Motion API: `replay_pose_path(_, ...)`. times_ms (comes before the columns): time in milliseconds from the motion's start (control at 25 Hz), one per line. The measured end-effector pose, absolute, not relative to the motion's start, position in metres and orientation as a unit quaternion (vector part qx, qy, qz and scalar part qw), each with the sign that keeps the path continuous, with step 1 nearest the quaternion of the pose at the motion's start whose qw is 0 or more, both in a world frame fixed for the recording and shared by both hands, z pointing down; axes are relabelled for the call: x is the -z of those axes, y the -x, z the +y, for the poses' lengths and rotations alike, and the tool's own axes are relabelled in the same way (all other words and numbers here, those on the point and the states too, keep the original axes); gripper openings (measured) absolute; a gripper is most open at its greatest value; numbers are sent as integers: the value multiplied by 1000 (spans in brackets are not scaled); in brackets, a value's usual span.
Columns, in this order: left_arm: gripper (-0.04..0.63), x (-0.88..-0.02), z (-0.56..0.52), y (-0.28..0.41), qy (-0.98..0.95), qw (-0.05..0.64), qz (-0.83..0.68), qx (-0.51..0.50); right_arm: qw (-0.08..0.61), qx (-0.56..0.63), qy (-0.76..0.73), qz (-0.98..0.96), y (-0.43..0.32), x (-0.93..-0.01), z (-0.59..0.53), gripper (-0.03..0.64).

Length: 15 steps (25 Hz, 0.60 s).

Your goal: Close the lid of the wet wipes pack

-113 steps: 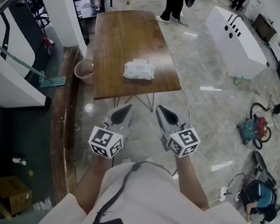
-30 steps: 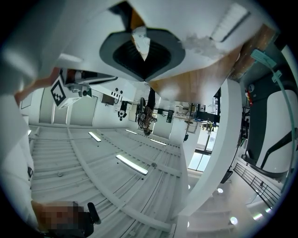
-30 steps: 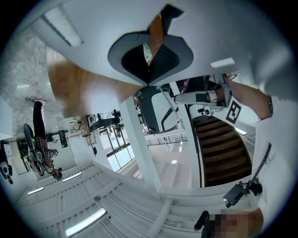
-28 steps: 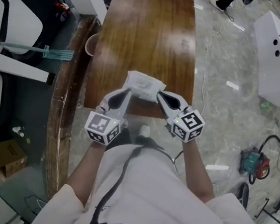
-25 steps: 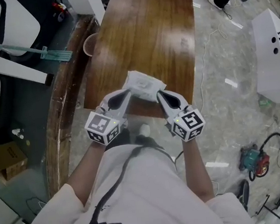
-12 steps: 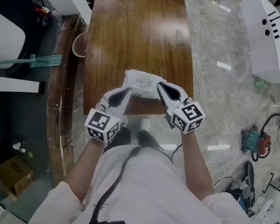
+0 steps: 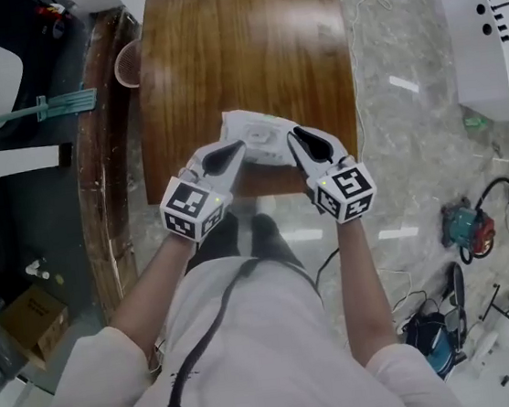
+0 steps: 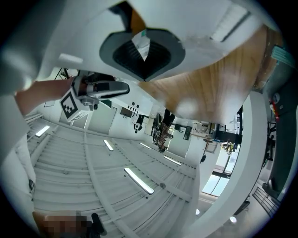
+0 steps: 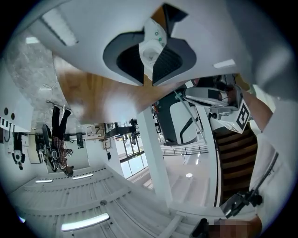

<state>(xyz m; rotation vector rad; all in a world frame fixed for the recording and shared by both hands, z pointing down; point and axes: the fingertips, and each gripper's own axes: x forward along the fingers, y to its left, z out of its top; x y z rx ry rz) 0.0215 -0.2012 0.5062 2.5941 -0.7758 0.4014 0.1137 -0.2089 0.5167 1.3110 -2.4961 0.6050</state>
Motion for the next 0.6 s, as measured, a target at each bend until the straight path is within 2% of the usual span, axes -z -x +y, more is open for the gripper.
replay_pose_path(280,2,-530,-205,-26,-923,223,-275,-152,178,-213,-404,-871,-98,-553,-221,180)
replay_pose_path(400,2,-535,-205,-26,-919,230,-280,-153,185,-226,-380,-877,-94,-568,-225,204)
replay_pose_path(600,2,-539,-208,-19,-915,233,-288,-157,188,-230,-364,-883,-86,-579,-234,206)
